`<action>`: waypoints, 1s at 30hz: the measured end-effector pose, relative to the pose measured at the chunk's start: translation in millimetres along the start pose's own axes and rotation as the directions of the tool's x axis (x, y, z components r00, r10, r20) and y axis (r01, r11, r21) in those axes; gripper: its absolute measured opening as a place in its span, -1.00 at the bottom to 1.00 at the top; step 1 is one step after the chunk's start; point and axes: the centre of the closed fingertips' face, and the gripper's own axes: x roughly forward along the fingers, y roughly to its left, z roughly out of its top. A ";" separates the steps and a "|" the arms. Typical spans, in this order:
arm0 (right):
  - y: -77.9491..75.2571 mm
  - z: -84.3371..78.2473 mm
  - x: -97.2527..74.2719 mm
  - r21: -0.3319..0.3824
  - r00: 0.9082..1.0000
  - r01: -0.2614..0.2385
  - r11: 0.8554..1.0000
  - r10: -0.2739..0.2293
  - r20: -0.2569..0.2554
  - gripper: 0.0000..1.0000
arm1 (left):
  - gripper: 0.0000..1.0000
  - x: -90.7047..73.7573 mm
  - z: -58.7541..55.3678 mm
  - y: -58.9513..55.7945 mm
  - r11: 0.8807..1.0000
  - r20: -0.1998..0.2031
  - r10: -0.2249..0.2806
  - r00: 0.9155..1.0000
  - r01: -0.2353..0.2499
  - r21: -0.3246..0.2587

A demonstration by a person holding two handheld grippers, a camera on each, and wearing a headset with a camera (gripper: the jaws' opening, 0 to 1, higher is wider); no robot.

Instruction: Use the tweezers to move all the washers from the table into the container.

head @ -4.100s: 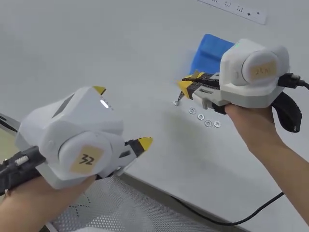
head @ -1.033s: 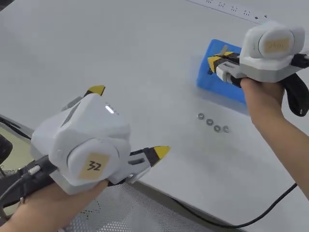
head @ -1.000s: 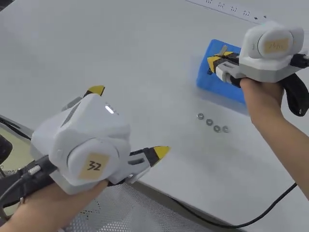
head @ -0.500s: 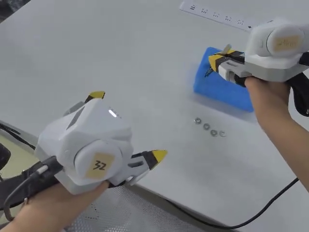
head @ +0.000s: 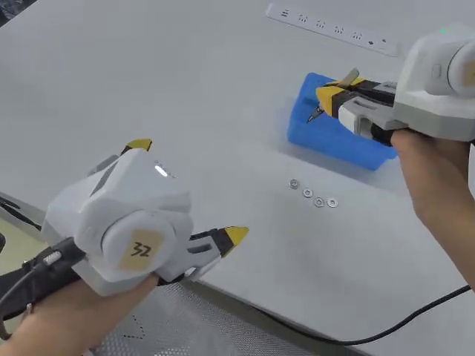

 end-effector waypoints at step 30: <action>37.2 -73.1 7.1 0.008 0.989 -0.047 0.999 0.048 -0.141 -0.94 | 0.94 0.8 -6.1 1.6 1.000 -0.020 -0.001 1.000 0.001 0.000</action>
